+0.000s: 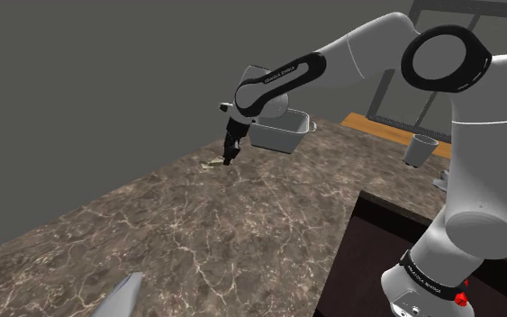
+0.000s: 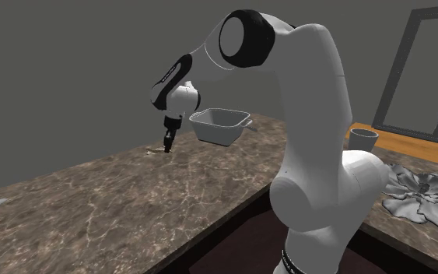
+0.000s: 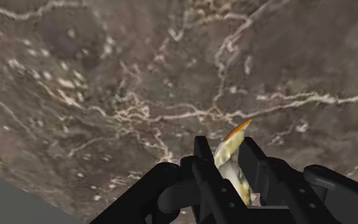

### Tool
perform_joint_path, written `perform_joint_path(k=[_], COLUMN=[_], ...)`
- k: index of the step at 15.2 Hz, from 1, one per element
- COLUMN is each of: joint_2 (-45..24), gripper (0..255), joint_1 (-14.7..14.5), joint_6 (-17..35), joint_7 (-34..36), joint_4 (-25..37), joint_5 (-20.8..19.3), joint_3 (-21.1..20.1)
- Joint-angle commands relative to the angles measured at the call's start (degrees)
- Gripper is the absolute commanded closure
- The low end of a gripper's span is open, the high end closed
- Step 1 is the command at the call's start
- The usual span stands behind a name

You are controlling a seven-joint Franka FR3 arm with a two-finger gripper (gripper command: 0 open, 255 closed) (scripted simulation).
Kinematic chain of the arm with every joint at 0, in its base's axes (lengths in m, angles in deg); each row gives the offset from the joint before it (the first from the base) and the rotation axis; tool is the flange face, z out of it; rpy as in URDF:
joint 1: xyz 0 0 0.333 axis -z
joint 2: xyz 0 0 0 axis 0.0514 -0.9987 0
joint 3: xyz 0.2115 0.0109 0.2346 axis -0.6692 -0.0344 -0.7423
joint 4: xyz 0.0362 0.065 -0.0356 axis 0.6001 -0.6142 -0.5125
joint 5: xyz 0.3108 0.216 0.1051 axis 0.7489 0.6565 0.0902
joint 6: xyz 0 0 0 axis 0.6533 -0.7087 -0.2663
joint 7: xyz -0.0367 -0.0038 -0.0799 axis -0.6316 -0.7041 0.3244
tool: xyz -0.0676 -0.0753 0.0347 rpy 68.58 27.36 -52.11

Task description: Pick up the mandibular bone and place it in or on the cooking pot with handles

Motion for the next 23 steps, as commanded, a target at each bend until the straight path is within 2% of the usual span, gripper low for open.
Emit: perform_joint_path(k=[1, 4, 5, 7, 9, 10, 17, 23], joint_2=[-0.15, -0.20, -0.20, -3.48, -8.62, -9.61, -11.20, -11.20], gripper=[255, 255, 0, 0, 0, 0, 0, 0], joint_1=[-0.15, -0.06, -0.06, -5.31, -10.47, -11.44, -11.44, -11.44], joint_6=[-0.24, -0.29, -0.29, -12.04, -24.37, -26.37, -21.44, -21.44], joint_7=[0.09, 0.02, 0.02, 2.99, 3.42, 3.22, 3.45, 3.45], joint_4=[-0.24, 0.33, 0.33, 10.84, 23.16, 25.31, 21.95, 21.95], joint_5=[0.02, -0.05, -0.05, -9.57, -17.34, -18.37, -18.66, -18.66], joint_3=[-0.12, -0.03, -0.03, 2.12, 3.16, 3.45, 3.80, 3.80])
